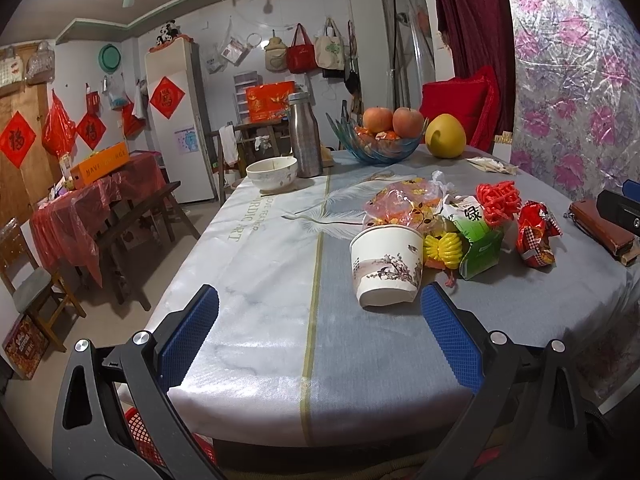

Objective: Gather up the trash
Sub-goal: 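Move both tools toward the white paper cup and red bow on the table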

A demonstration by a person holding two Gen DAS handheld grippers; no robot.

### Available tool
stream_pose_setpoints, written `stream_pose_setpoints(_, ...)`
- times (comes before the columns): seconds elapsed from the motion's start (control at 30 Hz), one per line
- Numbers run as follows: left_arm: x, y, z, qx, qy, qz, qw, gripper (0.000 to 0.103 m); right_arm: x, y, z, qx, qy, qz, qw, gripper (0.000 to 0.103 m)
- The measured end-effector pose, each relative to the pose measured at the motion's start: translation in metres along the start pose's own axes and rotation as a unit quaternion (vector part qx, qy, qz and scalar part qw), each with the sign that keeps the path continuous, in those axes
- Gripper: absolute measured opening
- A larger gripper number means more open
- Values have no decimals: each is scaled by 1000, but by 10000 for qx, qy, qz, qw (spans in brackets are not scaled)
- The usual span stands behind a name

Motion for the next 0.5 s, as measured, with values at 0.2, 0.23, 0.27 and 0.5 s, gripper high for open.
stream_pose_setpoints(0.2,0,0,0,-9,7,-1,10000,97,3,-1,3,-6,-11,-18,10000,97)
stream_pose_setpoints(0.23,0,0,1,-11,6,0,10000,97,3,-1,3,-16,18,-12,10000,97)
stream_pose_setpoints(0.27,0,0,0,-9,7,1,10000,97,3,-1,4,-13,17,-11,10000,97)
stream_pose_setpoints(0.5,0,0,0,-13,8,2,10000,97,3,-1,4,-51,-39,-20,10000,97)
Point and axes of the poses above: each gripper's, at about its wrist camera, not at the fingertips, and y roughly against the way its jaws point, x to its right, z to its underside, the point moved 4 cm from there along -y, roughly the way its jaws point, and after that the axes turned 12 degrees about x, right-handed, at the moved point
